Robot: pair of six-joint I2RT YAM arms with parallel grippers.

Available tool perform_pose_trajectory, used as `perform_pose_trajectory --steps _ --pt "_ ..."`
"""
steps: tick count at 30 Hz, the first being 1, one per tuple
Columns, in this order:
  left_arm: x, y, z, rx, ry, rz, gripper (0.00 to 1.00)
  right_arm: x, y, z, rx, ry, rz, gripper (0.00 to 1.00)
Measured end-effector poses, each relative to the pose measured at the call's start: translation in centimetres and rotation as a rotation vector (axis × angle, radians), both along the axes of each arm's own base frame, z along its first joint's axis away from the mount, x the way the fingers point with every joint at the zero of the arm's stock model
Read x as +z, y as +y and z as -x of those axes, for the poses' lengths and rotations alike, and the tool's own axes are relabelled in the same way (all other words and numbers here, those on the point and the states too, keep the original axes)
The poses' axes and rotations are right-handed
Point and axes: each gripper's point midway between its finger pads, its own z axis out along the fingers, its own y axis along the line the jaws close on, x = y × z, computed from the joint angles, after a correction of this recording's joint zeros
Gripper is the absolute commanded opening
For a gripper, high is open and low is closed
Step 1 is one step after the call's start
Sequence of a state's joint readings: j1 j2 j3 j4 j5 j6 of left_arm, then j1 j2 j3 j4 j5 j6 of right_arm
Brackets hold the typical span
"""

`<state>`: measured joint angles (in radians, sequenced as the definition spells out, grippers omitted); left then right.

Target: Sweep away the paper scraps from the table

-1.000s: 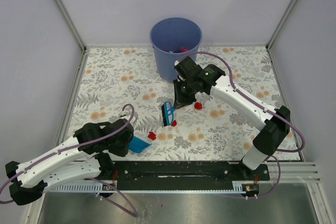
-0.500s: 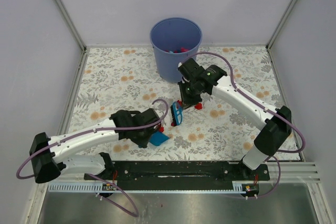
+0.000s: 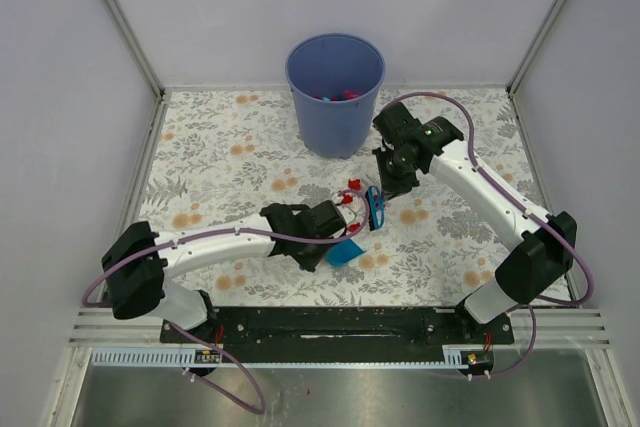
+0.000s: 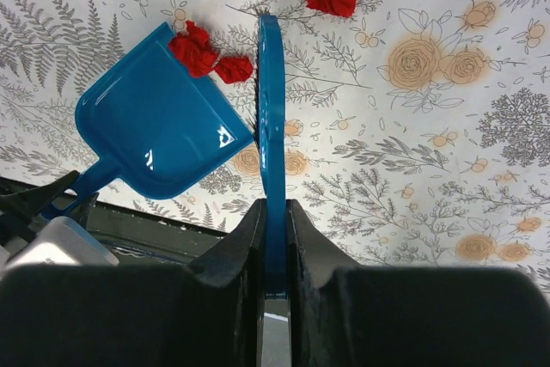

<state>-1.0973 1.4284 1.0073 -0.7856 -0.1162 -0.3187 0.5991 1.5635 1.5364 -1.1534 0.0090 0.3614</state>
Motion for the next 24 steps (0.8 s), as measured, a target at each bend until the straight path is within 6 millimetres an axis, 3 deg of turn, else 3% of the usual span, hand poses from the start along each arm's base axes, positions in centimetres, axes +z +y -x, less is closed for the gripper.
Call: perform_pose_trajectory --steps 6,14,24 --pt "0.3 -0.8 -0.4 -0.038 -0.025 -0.014 0.0 0.0 -0.4 -0.1 0.015 -0.006 0.016 0.0" --pt "0.7 2.8 1.6 0.045 -0.019 0.012 0.0 -0.6 0.9 -0.7 0.035 0.015 -0.013 0.0" --pt "-0.5 4.1 2.2 0.132 0.0 0.001 0.0 -3.4 2.9 -3.4 0.046 0.028 -0.017 0.0"
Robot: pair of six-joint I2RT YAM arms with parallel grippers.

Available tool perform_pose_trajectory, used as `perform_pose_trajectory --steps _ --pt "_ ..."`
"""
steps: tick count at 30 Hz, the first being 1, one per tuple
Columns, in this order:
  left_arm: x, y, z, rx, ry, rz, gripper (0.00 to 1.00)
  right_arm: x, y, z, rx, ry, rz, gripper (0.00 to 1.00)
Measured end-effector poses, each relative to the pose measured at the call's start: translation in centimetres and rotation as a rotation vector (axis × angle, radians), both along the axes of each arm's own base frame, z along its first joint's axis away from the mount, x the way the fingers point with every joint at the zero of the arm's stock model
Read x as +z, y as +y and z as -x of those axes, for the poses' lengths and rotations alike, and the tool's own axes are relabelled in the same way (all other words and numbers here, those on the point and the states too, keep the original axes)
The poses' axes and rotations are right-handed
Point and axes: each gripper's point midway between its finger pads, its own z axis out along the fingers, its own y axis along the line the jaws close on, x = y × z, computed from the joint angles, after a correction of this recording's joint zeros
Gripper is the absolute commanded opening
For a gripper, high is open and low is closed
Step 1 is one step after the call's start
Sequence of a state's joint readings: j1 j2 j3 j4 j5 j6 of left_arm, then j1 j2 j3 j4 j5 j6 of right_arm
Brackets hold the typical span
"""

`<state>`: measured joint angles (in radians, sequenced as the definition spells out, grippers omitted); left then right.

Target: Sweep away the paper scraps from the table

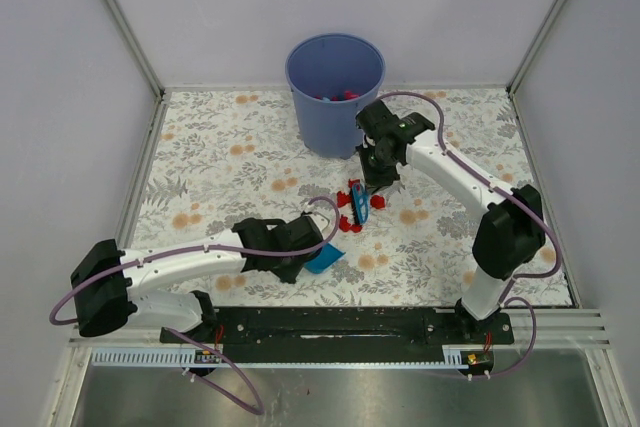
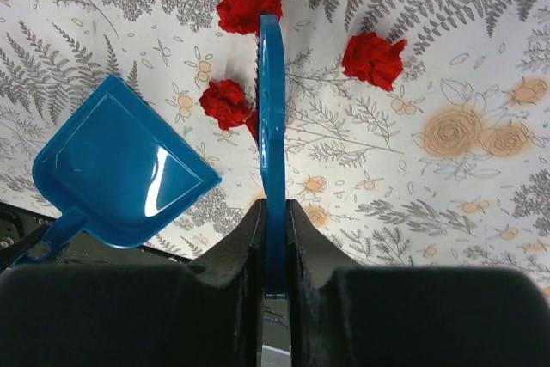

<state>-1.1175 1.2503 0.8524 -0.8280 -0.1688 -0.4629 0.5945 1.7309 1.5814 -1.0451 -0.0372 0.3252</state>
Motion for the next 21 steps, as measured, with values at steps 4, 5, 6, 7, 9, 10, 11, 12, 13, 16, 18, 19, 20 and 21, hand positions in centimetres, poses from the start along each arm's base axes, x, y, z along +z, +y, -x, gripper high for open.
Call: perform_pose_trajectory --steps 4,5,6,7,9,10,11,12,13,16,18,19,20,21 --pt "-0.8 0.2 0.1 0.013 0.004 0.001 0.0 -1.0 0.6 -0.6 0.003 0.006 -0.007 0.0" --pt "-0.9 0.2 0.1 0.013 0.004 0.0 0.0 -1.2 0.7 -0.7 0.003 0.007 -0.006 0.0" --pt "-1.0 0.2 0.1 0.013 0.004 0.0 0.0 -1.3 0.7 -0.7 0.003 0.009 -0.007 0.0" --pt "-1.1 0.2 0.1 0.014 0.003 0.001 0.0 -1.4 0.7 -0.7 0.003 0.01 -0.009 0.0" --pt "-1.1 0.1 0.0 0.014 -0.003 0.005 0.0 -1.7 0.9 -0.5 0.0 0.018 -0.016 0.0" --pt "-1.1 0.0 -0.1 0.013 -0.009 0.008 0.0 -1.9 1.0 -0.4 -0.002 0.026 -0.022 0.0" --pt "-1.1 -0.1 -0.3 0.011 -0.014 0.008 0.0 -2.1 1.0 -0.2 -0.004 0.034 -0.024 0.0" --pt "-1.3 -0.2 -0.4 0.009 -0.018 0.005 0.0 -2.4 1.0 -0.1 -0.006 0.04 -0.024 0.0" --pt "-1.5 -0.3 -0.5 0.005 -0.02 -0.001 0.0 -2.8 1.0 0.1 -0.008 0.046 -0.025 0.0" --pt "-2.3 -0.5 -0.8 -0.012 -0.019 -0.029 0.0 -3.7 1.0 1.2 -0.002 0.078 -0.031 0.0" --pt "-2.7 -0.5 -1.0 -0.026 -0.019 -0.048 0.0 -3.6 1.3 1.6 0.015 0.066 -0.04 0.0" --pt "-2.8 -0.6 -1.1 -0.031 -0.02 -0.055 0.0 -3.4 1.6 1.9 0.029 0.059 -0.044 0.0" --pt "-2.9 -0.7 -1.2 -0.036 -0.023 -0.059 0.0 -3.2 1.8 2.1 0.042 0.054 -0.046 0.0" --pt "-2.9 -0.9 -1.4 -0.042 -0.028 -0.061 0.0 -3.1 2.2 2.4 0.06 0.048 -0.047 0.0"
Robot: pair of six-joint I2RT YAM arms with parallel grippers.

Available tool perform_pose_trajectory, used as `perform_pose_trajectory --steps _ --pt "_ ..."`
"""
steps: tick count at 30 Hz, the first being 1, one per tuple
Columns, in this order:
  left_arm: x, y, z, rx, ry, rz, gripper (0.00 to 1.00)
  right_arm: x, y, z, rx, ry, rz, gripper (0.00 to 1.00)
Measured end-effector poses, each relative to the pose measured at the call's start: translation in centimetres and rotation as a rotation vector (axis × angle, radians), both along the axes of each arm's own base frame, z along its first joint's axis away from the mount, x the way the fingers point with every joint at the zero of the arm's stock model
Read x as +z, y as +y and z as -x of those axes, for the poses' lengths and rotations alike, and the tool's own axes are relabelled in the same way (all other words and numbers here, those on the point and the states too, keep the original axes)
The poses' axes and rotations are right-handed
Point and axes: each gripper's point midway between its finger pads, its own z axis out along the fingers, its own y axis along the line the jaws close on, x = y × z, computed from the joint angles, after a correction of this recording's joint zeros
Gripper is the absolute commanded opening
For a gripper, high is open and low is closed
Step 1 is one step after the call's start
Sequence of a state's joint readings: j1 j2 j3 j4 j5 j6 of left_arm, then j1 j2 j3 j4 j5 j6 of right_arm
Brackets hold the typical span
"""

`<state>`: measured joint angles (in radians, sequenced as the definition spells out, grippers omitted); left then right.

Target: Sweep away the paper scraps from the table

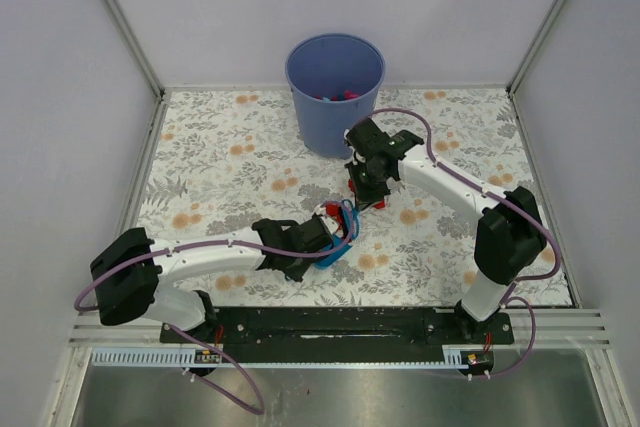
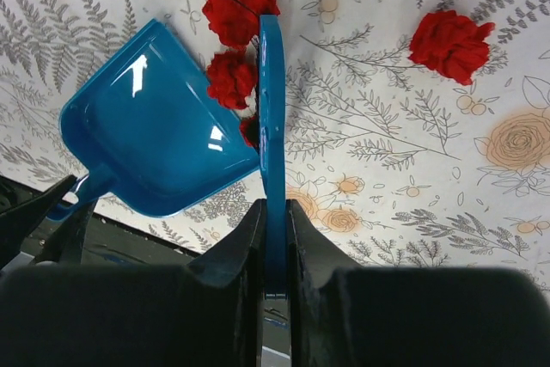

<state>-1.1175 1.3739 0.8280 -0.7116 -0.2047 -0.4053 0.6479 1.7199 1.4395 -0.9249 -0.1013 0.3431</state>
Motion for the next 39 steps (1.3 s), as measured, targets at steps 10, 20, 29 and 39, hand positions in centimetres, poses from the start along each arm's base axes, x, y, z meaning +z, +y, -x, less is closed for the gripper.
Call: perform_pose_trajectory --steps 10,20,29,39 --pt "0.1 -0.2 -0.4 -0.023 -0.016 -0.008 0.0 0.6 0.7 0.4 0.121 -0.043 0.013 0.0" --pt "-0.2 -0.2 -0.4 -0.027 -0.014 -0.015 0.0 1.3 2.6 2.7 0.309 -0.071 0.04 0.0" --pt "-0.2 -0.3 -0.5 -0.026 -0.016 -0.012 0.0 1.4 3.1 4.4 0.361 -0.064 0.073 0.0" --pt "0.6 -0.4 -0.9 -0.014 -0.054 0.024 0.0 2.8 3.2 5.0 0.361 -0.09 0.046 0.0"
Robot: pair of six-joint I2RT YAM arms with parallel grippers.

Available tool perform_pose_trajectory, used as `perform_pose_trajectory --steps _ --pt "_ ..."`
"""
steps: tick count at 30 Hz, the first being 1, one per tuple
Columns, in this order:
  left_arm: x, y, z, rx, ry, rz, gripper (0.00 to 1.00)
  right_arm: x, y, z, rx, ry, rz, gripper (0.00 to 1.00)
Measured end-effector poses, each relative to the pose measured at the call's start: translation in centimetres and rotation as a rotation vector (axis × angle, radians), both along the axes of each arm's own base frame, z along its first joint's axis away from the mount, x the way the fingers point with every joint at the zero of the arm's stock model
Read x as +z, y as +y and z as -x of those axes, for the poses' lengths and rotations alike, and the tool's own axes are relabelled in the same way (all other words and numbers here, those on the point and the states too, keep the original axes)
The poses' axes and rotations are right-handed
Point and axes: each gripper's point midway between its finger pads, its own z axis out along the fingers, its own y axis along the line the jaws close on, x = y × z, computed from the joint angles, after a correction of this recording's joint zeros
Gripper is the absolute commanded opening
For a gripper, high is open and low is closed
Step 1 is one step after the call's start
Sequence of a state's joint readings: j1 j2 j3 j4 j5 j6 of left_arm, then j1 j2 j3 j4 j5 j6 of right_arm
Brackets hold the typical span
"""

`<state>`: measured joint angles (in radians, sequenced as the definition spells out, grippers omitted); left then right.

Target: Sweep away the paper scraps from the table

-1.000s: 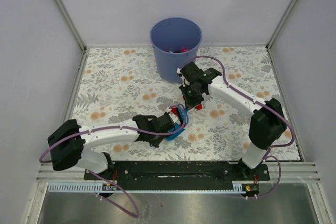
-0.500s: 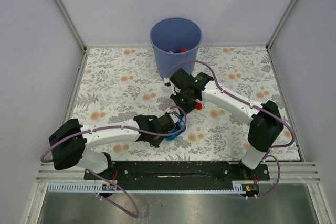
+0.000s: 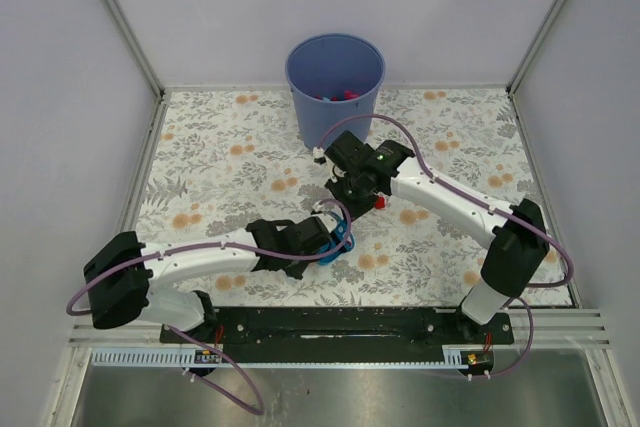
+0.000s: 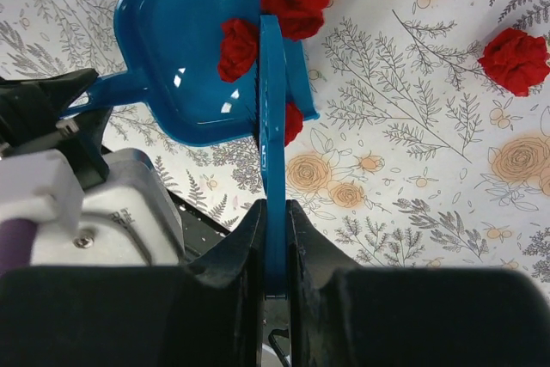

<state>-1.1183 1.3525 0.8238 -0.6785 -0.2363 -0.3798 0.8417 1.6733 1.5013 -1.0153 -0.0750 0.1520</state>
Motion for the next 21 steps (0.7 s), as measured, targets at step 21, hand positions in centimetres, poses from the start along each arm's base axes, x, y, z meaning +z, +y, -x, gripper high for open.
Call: perform_pose_trajectory --steps 21 --pt "4.2 1.7 -1.3 0.092 -0.143 0.088 0.0 4.8 1.3 -0.8 -0.055 -0.073 -0.114 0.0"
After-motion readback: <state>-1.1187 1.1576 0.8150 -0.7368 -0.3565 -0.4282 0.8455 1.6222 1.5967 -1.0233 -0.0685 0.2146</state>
